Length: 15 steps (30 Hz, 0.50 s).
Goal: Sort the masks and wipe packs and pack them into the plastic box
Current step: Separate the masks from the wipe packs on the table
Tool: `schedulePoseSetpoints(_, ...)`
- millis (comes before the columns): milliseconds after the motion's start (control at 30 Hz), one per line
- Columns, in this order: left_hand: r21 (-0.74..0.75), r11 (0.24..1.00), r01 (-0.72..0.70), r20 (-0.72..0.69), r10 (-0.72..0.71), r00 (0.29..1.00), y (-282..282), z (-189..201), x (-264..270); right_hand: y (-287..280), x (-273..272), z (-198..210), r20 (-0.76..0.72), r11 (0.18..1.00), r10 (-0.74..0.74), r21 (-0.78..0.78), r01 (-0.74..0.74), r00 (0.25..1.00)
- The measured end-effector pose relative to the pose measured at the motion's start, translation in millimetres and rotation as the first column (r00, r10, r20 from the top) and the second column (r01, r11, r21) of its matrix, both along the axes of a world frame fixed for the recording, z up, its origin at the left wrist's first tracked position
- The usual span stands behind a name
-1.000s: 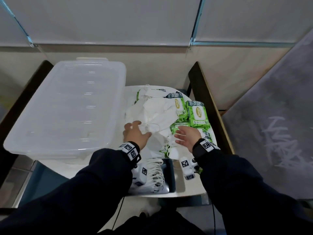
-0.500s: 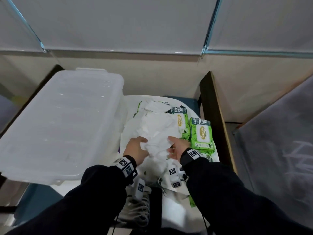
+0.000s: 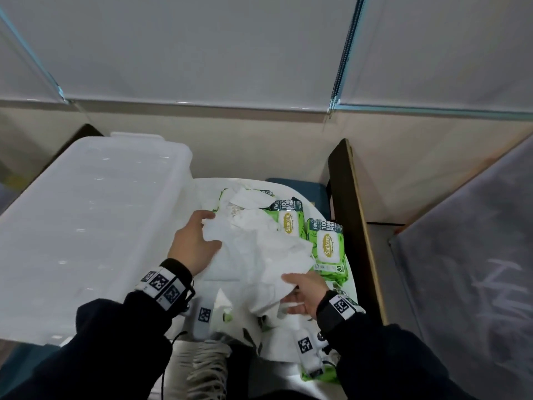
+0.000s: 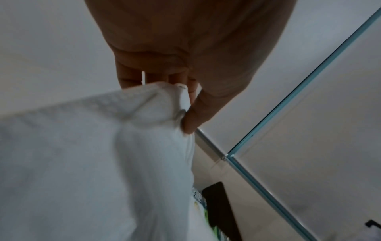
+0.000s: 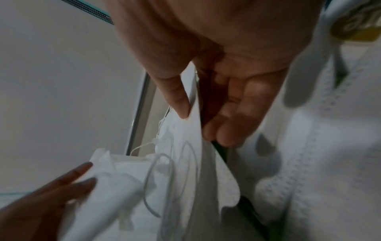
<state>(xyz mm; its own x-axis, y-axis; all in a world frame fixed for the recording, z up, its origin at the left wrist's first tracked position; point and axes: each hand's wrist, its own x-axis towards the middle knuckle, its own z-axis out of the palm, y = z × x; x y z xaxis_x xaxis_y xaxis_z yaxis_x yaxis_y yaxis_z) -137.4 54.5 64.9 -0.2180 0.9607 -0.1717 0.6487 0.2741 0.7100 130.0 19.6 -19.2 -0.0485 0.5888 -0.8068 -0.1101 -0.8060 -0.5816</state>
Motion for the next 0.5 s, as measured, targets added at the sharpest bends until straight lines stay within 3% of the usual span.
schedulePoseSetpoints(133, 0.037, 0.999, -0.009, 0.037, 0.007, 0.999, 8.5, 12.6, 7.9, -12.9, 9.1, -2.5, 0.148, 0.995, 0.102, -0.029, -0.098, 0.984)
schedulePoseSetpoints(200, 0.035, 0.999, 0.019, 0.055, -0.020, 0.998, 11.5, 14.9, 16.7, -13.3, 14.9, -3.8, 0.188, 1.000, -0.004, 0.006, 0.003, 0.982)
schedulePoseSetpoints(267, -0.012, 0.999, 0.043, 0.075, -0.042, 0.996, 14.8, 10.6, 25.0, -8.7, 18.8, -4.9, 0.190, 0.979, -0.205, 0.035, 0.202, 0.960)
schedulePoseSetpoints(333, -0.065, 0.995, 0.069, 0.183, -0.057, 0.982, 16.9, 2.5, 30.5, -1.3, 17.5, -1.9, 0.157, 0.933, -0.359, 0.095, 0.348, 0.920)
schedulePoseSetpoints(400, -0.094, 0.992, 0.089, 0.296, -0.058, 0.954, 19.4, -4.2, 34.9, 7.7, 9.8, 6.9, 0.114, 0.908, -0.400, 0.188, 0.375, 0.910)
schedulePoseSetpoints(500, -0.101, 0.985, 0.142, 0.326, -0.102, 0.940, 23.2, -4.7, 41.2, 19.8, -7.3, 22.4, 0.037, 0.902, -0.340, 0.296, 0.314, 0.940)
